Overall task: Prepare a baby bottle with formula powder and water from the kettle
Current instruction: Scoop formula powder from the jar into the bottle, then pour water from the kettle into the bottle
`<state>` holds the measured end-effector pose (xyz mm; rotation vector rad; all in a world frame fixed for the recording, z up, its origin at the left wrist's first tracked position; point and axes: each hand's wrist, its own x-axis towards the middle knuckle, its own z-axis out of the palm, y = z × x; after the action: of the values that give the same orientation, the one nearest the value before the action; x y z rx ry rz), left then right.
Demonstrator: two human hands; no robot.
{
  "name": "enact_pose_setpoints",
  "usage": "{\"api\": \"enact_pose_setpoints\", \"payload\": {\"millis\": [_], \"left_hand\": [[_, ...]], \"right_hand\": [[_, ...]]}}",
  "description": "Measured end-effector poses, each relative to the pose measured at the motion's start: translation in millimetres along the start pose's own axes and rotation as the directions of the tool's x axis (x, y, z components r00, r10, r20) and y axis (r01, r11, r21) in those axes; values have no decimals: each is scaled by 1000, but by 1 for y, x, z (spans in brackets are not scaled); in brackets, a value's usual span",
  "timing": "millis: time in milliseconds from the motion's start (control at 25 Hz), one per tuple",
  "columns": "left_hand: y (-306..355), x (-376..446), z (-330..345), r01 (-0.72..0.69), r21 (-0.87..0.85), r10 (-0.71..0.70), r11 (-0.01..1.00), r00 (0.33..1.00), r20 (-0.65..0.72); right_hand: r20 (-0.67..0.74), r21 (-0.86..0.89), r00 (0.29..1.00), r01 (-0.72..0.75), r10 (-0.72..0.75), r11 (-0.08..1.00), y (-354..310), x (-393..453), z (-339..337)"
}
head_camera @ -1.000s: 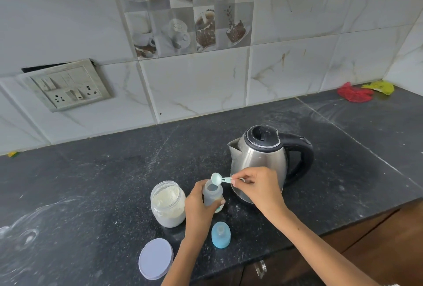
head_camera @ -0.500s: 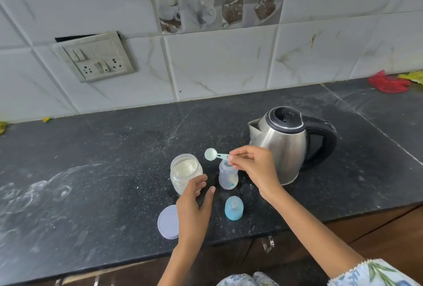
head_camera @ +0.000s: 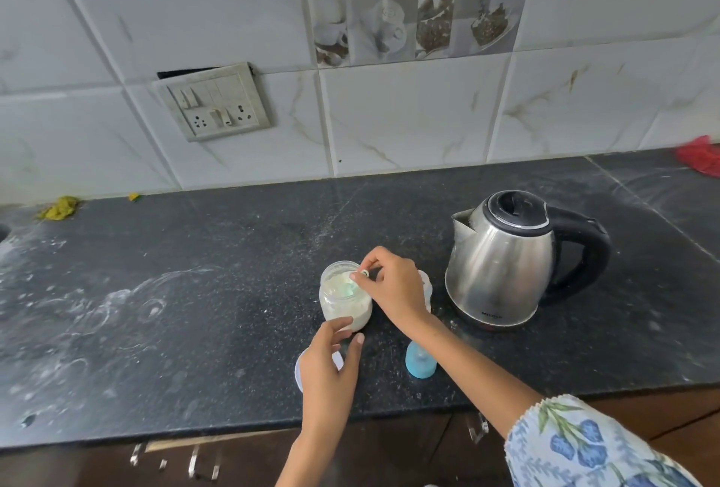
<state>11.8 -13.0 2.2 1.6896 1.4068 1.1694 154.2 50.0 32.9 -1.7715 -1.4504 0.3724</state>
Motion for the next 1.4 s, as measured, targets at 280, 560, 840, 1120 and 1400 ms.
{"api": "enact_pose_setpoints", "payload": {"millis": [280,560,840,1120,1400], "left_hand": [[18,2,25,-33,-56,40,998,991,125],[32,32,78,5,43,-15,999,971,240],[29,48,114,127,93,-140,988,977,158],[32,47,135,168,60,-169,984,986,-2],[40,55,142,134,37,-135,990,991,13]], "right_hand": [[66,580,922,-346,381,737,15,-31,-57],[-38,612,941,-243,335,752,58,-59,-163],[-461,60,879,165,-119,984,129,-9,-241],[16,200,995,96,-102,975,171,19,-248],[-8,482,993,105,-116,870,163,40,-244]]}}
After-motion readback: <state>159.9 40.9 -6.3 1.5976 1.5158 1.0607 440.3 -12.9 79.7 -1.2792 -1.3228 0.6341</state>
